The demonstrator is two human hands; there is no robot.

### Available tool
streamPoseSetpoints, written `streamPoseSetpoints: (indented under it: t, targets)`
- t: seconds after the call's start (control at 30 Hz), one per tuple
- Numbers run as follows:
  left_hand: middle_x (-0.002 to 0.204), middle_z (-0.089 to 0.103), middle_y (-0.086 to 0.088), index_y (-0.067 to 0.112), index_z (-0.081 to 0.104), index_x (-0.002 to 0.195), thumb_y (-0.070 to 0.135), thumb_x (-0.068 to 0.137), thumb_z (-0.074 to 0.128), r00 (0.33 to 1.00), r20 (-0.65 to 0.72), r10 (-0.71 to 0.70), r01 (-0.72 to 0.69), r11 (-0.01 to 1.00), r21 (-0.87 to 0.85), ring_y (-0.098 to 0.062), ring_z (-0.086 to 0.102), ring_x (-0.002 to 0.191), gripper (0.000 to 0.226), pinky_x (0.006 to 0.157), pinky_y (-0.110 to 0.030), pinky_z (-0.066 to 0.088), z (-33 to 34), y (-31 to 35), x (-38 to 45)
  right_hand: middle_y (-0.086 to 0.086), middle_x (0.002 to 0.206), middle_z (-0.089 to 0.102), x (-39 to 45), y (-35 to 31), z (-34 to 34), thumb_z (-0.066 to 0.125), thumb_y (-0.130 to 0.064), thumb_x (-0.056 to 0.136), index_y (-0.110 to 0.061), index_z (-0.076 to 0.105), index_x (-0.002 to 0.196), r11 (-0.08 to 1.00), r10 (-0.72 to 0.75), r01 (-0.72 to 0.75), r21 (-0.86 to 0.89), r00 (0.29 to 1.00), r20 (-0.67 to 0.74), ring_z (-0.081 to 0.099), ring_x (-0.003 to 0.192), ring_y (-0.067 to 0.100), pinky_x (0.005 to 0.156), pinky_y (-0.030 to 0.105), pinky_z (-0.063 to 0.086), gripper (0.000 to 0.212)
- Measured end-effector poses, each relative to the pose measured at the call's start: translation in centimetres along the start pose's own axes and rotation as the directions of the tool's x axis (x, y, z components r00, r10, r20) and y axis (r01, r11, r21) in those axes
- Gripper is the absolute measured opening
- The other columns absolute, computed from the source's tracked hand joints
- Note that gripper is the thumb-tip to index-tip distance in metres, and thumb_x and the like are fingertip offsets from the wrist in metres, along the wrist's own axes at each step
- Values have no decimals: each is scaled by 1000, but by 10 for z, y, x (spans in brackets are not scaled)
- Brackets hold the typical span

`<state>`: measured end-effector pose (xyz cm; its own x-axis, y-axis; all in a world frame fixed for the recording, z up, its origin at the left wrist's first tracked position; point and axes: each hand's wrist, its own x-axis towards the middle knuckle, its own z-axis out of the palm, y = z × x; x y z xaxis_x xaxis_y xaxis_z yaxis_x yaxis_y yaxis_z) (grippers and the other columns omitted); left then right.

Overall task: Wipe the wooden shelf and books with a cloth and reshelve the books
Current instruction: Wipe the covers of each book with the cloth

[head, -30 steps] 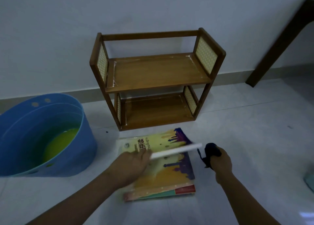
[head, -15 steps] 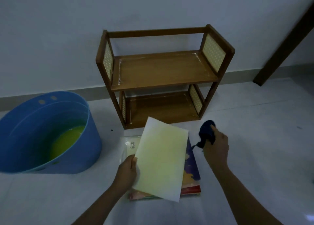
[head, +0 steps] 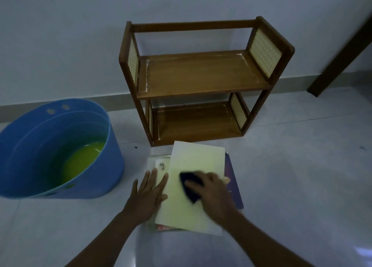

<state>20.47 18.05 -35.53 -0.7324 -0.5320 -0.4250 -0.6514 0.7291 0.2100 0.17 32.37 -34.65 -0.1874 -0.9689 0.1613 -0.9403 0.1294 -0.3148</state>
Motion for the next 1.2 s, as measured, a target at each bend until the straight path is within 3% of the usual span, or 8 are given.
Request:
streamPoseSetpoints:
  t: [0.17, 0.33, 0.5, 0.67, 0.8, 0.87, 1.0, 1.2]
  targets:
    - [151, -30, -6, 36, -25, 143, 73, 64, -29, 1000, -13, -4, 4, 1000, -4, -28, -25, 142, 88, 112, -48, -10, 3, 5, 0, 8, 133, 45, 46, -7, -10, 54, -23, 88, -31, 49, 132, 799, 599, -594, 97, 800, -31, 49, 106, 34, 89, 43, 49, 45]
    - [148, -32, -1, 31, -28, 140, 76, 51, -40, 999, 6, -48, 48, 999, -16, -20, -29, 137, 100, 115, -53, -5, 1, 8, 0, 7, 138, 48, 53, -39, -2, 60, -14, 80, -33, 51, 133, 997, 61, -59, -41, 997, 43, 52, 106, 34, 84, 42, 47, 57]
    - [153, -27, -3, 35, -30, 139, 68, 65, -22, 995, -2, -100, 99, 995, -10, -20, -28, 138, 81, 115, -53, -4, 2, 15, -2, 11, 140, 44, 27, 32, -26, 54, -5, 83, -29, 45, 138, 855, 508, -514, -63, 856, -99, 48, 103, 36, 84, 41, 47, 61]
    - [157, -25, -2, 35, -28, 141, 59, 93, 2, 993, 48, -106, 105, 994, 12, -22, -19, 146, 61, 116, -55, -1, -1, 15, -4, 4, 133, 47, -35, -75, 7, 20, -68, 90, -40, 46, 133, 943, 267, -298, 145, 943, 201, 51, 114, 26, 98, 33, 46, 57]
    - [160, -18, -4, 28, -30, 138, 45, 101, 18, 993, 31, -114, 114, 994, 1, -23, -15, 147, 64, 116, -56, 1, -6, 18, -7, -7, 118, 65, -61, -39, -12, 41, -32, 75, -47, 62, 107, 990, 141, -142, 19, 989, 33, 61, 93, 20, 68, 27, 55, 41]
    - [160, -17, -4, 27, -29, 139, 53, 98, 13, 994, 41, -97, 95, 994, 50, -24, -10, 148, 65, 116, -56, 3, -10, 16, -6, 7, 115, 67, -75, 2, -28, 47, -19, 68, -37, 62, 113, 917, 393, -386, 95, 917, -70, 65, 82, 31, 72, 35, 54, 51]
    - [153, -25, 7, 48, -25, 139, 69, 84, 0, 992, 73, 106, -111, 992, 66, -24, -13, 148, 63, 117, -46, -4, -15, -3, -11, 17, 137, 42, -97, 61, -57, 57, -5, 80, -25, 48, 137, 494, 867, -868, 58, 497, 48, 50, 104, 44, 95, 45, 39, 62]
    - [159, -22, -5, 31, -9, 152, 72, 73, 47, 932, 67, 356, -361, 894, 265, -24, -21, 146, 105, 109, -40, -20, -8, -2, -23, 15, 155, 21, -115, 50, -30, 54, -34, 76, -25, 33, 146, 724, 671, -682, -100, 663, 332, 39, 127, 43, 97, 52, 40, 74]
